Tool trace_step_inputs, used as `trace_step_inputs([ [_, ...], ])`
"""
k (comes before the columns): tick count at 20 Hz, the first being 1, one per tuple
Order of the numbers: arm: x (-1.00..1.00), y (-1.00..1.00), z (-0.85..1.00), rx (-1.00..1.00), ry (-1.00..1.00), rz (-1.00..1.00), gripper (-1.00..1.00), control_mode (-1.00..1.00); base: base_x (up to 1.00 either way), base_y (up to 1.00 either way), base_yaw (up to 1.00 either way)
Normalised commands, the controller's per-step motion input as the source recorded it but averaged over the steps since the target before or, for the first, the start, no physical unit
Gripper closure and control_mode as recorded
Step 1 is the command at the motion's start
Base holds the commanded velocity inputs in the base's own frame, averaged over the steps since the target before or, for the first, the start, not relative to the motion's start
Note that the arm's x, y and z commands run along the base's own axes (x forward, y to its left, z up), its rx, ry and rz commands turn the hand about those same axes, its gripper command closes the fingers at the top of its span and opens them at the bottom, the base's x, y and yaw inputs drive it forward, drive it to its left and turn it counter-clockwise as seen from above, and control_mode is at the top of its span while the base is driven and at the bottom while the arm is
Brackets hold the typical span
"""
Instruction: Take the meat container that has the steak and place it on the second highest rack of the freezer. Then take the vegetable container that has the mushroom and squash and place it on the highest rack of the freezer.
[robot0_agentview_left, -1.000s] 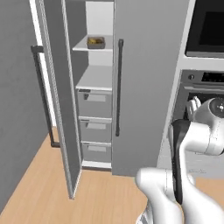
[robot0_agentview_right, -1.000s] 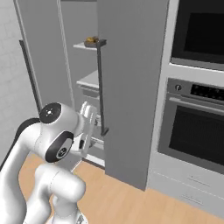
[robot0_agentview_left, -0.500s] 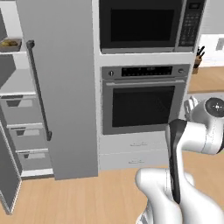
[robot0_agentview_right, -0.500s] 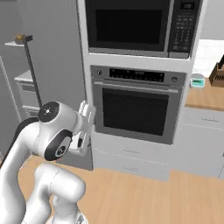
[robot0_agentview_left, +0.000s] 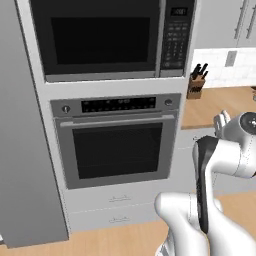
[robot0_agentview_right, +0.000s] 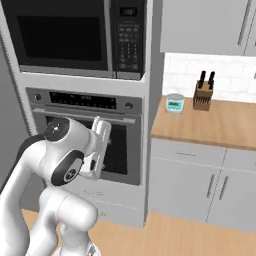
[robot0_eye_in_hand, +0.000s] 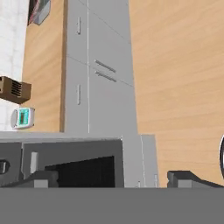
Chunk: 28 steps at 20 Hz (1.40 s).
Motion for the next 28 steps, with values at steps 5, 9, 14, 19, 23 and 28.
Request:
trace_step_inputs([
  [5, 0.00, 0.00, 0.00, 0.00, 0.00, 0.00, -1.00, 1.00, -0.10, -1.00, -0.24],
  [9, 0.00, 0.00, 0.00, 0.00, 0.00, 0.00, -1.00, 1.00, 0.00, -1.00, -0.15],
  [14, 0.00, 0.00, 0.00, 0.00, 0.00, 0.00, -1.00, 1.00, 0.50, -1.00, 0.04],
  [19, 0.00, 0.00, 0.00, 0.00, 0.00, 0.00, -1.00, 1.00, 0.55, -1.00, 0.13],
  [23, 0.00, 0.00, 0.00, 0.00, 0.00, 0.00, -1.00, 1.00, 0.41, -1.00, 0.19],
  [28, 0.00, 0.00, 0.00, 0.00, 0.00, 0.00, -1.00, 1.00, 0.47, -0.70, 0.24],
])
